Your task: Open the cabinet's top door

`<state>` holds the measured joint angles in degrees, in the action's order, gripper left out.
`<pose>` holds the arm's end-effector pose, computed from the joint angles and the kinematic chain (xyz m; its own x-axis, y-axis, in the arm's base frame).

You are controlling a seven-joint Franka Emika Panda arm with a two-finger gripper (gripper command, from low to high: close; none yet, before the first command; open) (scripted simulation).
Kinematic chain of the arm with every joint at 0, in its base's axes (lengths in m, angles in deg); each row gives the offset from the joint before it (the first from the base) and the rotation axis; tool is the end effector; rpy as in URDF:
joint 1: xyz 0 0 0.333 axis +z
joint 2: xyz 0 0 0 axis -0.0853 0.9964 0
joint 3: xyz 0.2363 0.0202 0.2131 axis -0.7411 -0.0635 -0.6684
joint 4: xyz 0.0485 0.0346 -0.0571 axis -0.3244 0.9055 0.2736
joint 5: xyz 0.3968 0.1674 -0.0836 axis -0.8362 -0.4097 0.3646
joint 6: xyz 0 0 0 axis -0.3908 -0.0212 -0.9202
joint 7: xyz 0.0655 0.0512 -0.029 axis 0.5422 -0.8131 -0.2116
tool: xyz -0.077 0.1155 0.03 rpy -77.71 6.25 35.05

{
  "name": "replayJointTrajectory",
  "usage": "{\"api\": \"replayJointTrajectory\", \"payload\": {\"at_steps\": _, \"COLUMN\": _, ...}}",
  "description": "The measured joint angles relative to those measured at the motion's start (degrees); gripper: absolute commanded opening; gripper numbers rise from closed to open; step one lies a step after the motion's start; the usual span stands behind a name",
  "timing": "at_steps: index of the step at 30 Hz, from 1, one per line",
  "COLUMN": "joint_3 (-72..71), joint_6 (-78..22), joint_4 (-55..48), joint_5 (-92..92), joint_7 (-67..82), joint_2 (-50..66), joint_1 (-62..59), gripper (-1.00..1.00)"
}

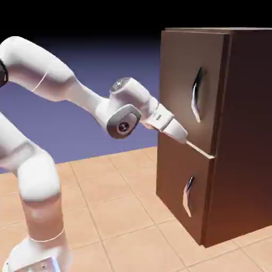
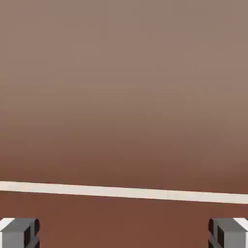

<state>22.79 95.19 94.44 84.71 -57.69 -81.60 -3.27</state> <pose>0.4493 0.0075 0.4160 0.5196 -0.6622 0.5400 -0.4494 -0.7493 -0.4864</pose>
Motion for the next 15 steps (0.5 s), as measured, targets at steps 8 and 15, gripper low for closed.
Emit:
{"api": "replayJointTrajectory", "payload": {"at_steps": 8, "joint_3": 8.0, "joint_6": -1.3, "joint_4": -1.7, "joint_5": 19.9, "joint_7": -12.8, "joint_2": -5.9, "joint_1": 6.2, "gripper": 0.0}}
{"api": "replayJointTrajectory", "payload": {"at_steps": 15, "joint_3": 14.9, "joint_6": -2.5, "joint_4": -3.3, "joint_5": 37.4, "joint_7": -24.1, "joint_2": -11.0, "joint_1": 11.7, "gripper": 0.0}}
